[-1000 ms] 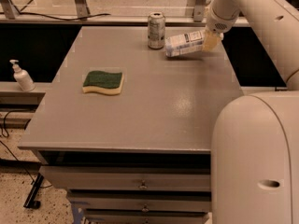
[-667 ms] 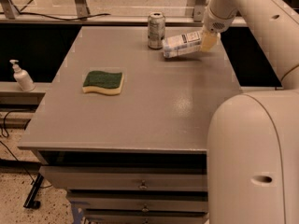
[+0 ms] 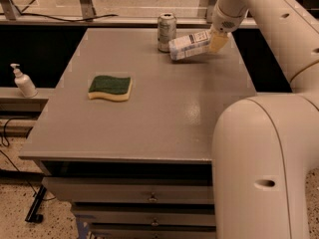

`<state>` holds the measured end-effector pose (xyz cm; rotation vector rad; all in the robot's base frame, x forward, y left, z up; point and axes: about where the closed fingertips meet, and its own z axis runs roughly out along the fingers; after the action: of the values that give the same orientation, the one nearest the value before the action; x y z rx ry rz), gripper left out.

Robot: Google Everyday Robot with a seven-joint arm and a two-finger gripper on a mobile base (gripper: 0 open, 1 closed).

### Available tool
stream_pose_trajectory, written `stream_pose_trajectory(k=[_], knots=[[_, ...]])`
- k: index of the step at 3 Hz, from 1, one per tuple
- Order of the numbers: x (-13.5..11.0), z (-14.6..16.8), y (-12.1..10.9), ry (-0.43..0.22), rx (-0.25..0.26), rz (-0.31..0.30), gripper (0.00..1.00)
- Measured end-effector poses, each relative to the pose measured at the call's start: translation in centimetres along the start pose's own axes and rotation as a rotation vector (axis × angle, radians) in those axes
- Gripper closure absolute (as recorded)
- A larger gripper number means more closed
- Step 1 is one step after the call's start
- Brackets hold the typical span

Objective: Move blue plastic bottle near 7up can

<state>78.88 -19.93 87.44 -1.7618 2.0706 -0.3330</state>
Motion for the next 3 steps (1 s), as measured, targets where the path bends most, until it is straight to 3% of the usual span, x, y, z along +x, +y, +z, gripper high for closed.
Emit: stream_pose_trajectory(k=[1,2,3], knots=[[-0.6,0.2,-0.1,-0.002,-0.008,-0.004,0.00],[-0.7,0.6,0.1,0.000,-0.019,-0.003,0.00],[-0.5,-0.5,0.7,-0.056,-0.048,0.013,0.00]])
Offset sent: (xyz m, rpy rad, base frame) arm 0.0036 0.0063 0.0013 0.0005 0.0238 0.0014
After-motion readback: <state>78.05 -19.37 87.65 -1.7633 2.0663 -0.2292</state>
